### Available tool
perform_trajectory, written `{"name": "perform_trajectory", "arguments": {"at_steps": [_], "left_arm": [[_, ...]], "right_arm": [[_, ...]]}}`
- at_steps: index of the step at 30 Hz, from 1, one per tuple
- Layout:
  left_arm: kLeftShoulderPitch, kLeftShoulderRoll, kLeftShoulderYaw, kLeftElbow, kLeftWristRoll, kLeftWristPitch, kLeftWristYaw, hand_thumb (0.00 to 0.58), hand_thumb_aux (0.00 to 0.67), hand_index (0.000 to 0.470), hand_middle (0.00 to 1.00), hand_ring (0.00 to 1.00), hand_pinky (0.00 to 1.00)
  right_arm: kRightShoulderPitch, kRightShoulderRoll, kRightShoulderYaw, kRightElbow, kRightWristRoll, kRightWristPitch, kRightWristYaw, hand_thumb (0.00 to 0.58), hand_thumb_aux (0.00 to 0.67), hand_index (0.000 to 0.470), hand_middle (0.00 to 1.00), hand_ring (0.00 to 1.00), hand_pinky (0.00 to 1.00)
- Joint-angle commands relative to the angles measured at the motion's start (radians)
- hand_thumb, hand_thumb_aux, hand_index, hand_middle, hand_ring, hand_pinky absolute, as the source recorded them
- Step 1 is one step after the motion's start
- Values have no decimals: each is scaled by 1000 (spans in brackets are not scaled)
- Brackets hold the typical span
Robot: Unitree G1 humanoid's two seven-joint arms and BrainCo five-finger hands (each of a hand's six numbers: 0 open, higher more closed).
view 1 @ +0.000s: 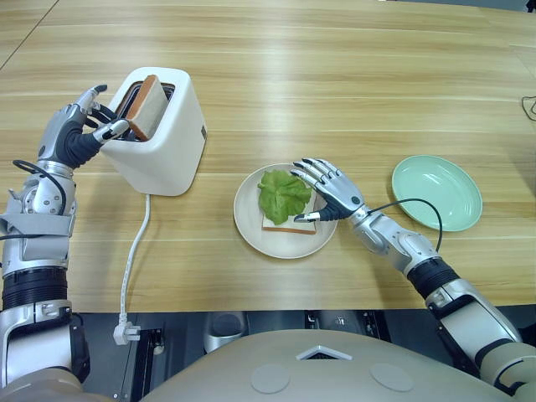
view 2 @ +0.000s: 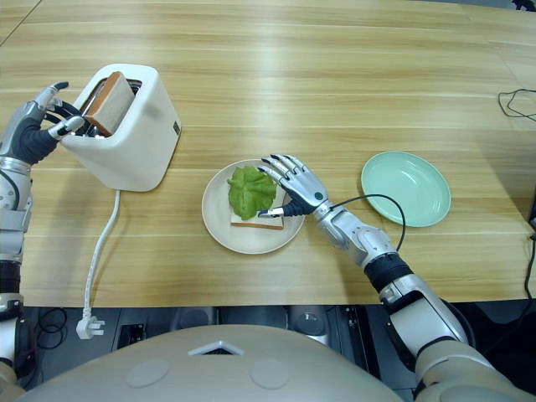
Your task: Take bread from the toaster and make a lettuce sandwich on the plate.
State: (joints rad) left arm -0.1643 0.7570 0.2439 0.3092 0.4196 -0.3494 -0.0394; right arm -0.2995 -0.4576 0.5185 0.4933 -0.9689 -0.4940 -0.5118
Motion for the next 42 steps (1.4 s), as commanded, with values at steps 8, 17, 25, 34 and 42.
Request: {"name": "perform_trajectory", "arguments": {"at_steps": [8,17,25,34,42], "left_arm": [[11,50,-82,69,92,64,48,198,126,87,380,380,380],[-18,43,-156,75,128,79,71,285,192,132,376,376,376],[-39,27,-201,56,133,75,75,434,334,229,380,380,380],[-67,3,-240,57,150,63,74,489,405,278,384,384,384],[-81,-10,-265,70,148,50,78,487,402,276,380,380,380]], "right_arm": [[18,-31,-65,-52,49,19,-35,0,0,0,0,0,0],[37,-26,-87,-92,66,8,-43,0,0,0,0,0,0],[43,-25,-90,-101,72,13,-47,0,0,0,0,0,0],[48,-19,-94,-101,77,11,-50,0,0,0,0,0,0],[50,-15,-95,-94,79,12,-54,0,0,0,0,0,0]]}}
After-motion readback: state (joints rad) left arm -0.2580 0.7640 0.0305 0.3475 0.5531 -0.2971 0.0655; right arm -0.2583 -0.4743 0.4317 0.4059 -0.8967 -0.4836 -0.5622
